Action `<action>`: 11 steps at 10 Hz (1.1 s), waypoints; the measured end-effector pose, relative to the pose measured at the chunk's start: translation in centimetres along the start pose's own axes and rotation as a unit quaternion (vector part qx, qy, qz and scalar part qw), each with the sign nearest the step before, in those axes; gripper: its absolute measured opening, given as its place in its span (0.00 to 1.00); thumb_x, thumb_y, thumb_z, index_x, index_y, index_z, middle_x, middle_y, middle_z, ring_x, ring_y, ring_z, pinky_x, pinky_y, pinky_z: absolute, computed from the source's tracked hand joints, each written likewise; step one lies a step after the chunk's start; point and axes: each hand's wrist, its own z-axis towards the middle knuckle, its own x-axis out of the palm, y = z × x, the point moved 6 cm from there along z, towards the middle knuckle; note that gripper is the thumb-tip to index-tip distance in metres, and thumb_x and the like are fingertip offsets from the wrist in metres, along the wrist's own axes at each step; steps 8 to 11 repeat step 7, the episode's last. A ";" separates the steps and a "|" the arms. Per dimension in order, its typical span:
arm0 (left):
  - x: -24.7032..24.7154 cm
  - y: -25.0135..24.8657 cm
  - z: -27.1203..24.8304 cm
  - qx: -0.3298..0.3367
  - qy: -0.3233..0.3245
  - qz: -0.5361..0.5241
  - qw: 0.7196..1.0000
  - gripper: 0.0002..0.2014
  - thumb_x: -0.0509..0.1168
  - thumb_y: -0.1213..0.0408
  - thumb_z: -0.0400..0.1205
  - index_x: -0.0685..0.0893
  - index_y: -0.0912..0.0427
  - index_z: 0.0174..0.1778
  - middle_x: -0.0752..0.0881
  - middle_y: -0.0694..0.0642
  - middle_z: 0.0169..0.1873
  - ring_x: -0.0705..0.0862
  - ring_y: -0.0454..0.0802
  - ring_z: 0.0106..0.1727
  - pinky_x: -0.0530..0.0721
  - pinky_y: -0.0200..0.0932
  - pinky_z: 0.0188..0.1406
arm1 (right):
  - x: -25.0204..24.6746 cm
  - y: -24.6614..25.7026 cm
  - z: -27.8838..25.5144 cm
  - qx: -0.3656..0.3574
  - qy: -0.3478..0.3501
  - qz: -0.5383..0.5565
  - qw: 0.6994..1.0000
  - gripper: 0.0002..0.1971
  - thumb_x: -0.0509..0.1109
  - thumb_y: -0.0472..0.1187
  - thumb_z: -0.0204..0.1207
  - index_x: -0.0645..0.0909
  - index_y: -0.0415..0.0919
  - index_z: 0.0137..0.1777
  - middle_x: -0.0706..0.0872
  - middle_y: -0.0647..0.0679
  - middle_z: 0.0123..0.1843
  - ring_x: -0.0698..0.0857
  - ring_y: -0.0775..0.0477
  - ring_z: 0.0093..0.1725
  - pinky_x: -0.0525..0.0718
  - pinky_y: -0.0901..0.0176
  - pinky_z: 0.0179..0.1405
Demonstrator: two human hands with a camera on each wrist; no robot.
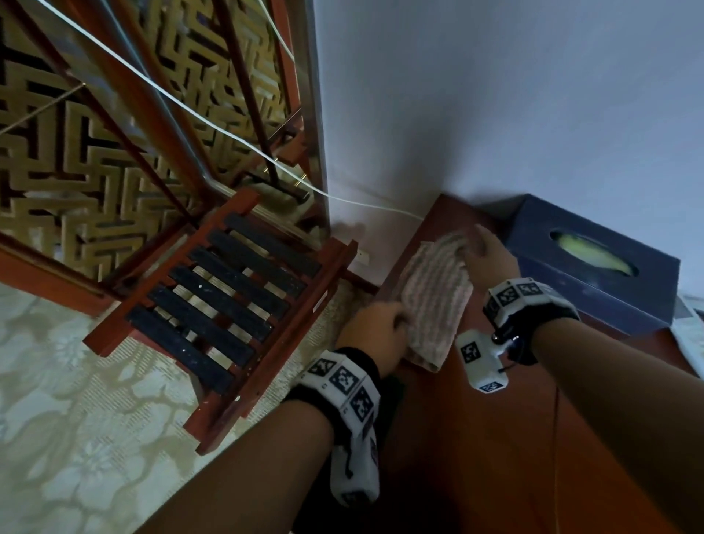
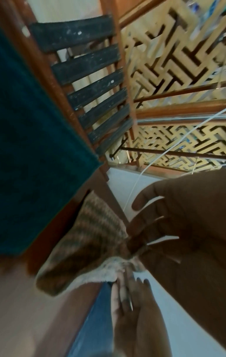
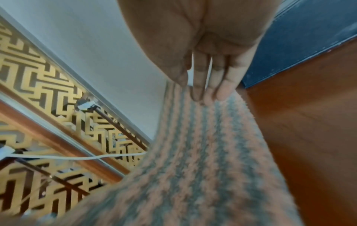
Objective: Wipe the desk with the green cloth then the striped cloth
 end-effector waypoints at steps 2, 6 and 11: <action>2.3 2.3 0.7 0.036 0.098 0.292 0.951 0.21 0.53 0.57 0.86 0.67 0.46 0.77 0.55 0.48 0.82 0.46 0.53 0.83 0.49 0.68 0.77 | 3.4 -2.1 -3.2 -0.066 0.085 -0.222 0.969 0.31 0.63 0.38 0.77 0.62 0.47 0.80 0.73 0.41 0.75 0.77 0.36 0.68 0.78 0.45 0.63; 2.8 4.8 -0.7 0.002 0.148 0.343 0.927 0.23 0.49 0.51 0.87 0.65 0.49 0.79 0.58 0.46 0.81 0.45 0.53 0.83 0.41 0.73 0.74 | 6.7 -3.5 -8.4 -0.100 0.203 -0.356 0.907 0.38 0.64 0.59 0.77 0.45 0.66 0.82 0.42 0.52 0.86 0.47 0.42 0.83 0.54 0.39 0.78; 2.1 3.6 -0.9 0.028 0.126 0.326 0.936 0.20 0.47 0.53 0.88 0.69 0.47 0.75 0.61 0.50 0.80 0.49 0.54 0.83 0.44 0.69 0.76 | 4.8 -3.5 -8.9 -0.083 0.164 -0.329 0.926 0.34 0.63 0.57 0.79 0.51 0.65 0.82 0.48 0.52 0.86 0.54 0.41 0.82 0.61 0.38 0.78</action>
